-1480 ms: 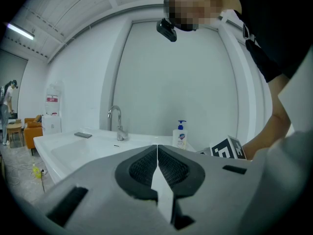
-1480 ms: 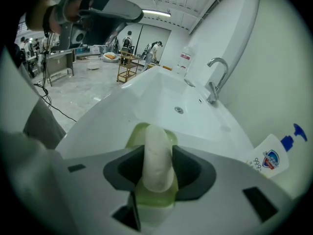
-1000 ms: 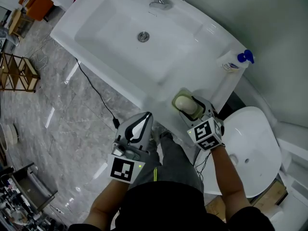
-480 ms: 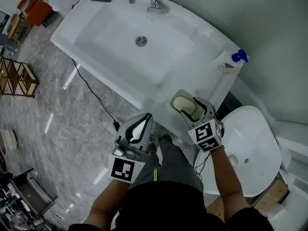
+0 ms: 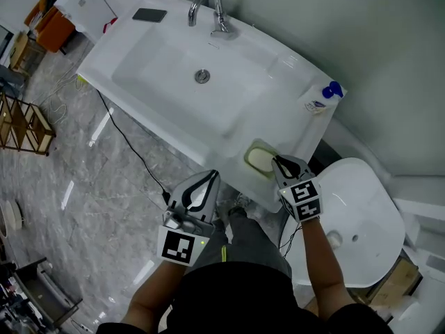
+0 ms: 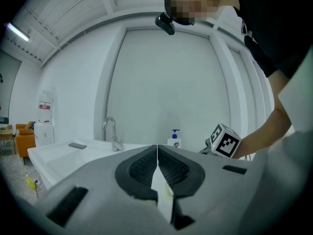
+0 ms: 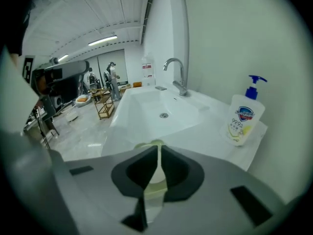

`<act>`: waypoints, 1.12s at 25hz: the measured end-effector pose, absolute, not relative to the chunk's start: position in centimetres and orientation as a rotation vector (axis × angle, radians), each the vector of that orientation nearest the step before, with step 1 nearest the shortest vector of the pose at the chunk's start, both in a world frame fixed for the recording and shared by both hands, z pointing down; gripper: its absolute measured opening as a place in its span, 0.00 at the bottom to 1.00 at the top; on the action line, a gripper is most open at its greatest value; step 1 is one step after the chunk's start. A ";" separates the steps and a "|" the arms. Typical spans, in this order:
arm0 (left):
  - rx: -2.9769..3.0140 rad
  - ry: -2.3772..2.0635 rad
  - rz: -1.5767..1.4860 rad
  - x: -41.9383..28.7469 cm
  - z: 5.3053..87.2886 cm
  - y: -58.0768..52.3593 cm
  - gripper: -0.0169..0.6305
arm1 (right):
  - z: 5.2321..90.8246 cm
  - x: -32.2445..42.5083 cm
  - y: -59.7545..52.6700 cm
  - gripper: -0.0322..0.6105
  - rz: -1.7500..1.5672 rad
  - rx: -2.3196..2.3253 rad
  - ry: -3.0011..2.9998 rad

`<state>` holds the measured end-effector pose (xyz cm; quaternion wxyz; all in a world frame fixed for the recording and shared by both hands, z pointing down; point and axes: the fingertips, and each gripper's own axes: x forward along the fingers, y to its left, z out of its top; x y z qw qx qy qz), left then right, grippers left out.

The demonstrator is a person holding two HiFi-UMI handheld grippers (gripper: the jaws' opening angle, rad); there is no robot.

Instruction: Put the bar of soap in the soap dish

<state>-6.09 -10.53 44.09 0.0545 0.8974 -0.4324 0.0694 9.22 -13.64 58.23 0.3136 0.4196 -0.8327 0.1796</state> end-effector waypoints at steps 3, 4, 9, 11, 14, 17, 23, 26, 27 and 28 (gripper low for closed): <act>2.743 -1.299 0.201 -6.2 43.3 -10.4 0.06 | 57.5 10.4 -13.5 0.07 0.562 1.199 -2.201; 2.748 -1.299 0.191 -6.3 43.0 -10.4 0.06 | 57.2 10.8 -13.5 0.07 0.600 1.232 -2.211; 2.775 -1.296 0.145 -6.5 41.6 -10.5 0.06 | 53.7 12.4 -14.1 0.07 0.691 1.390 -2.275; 2.784 -1.293 0.124 -6.6 40.8 -10.4 0.06 | 51.6 12.8 -14.4 0.07 0.667 1.434 -2.297; 2.814 -1.285 0.108 -6.7 39.7 -10.5 0.06 | 48.1 13.3 -15.3 0.07 0.624 1.502 -2.337; 2.836 -1.276 0.095 -6.7 39.0 -10.5 0.06 | 44.4 13.6 -15.9 0.07 0.539 1.557 -2.376; 2.863 -1.280 0.067 -7.2 37.6 -11.0 0.06 | 38.3 13.8 -16.0 0.07 0.393 1.621 -2.451; 2.875 -1.289 0.069 -7.7 36.7 -11.4 0.06 | 35.7 14.0 -15.5 0.07 0.299 1.650 -2.463; 2.882 -1.294 0.070 -7.9 36.4 -11.6 0.06 | 34.8 13.8 -15.3 0.07 0.245 1.654 -2.457; 2.890 -1.300 0.069 -8.1 36.0 -11.7 0.06 | 34.0 13.5 -15.1 0.07 0.181 1.652 -2.448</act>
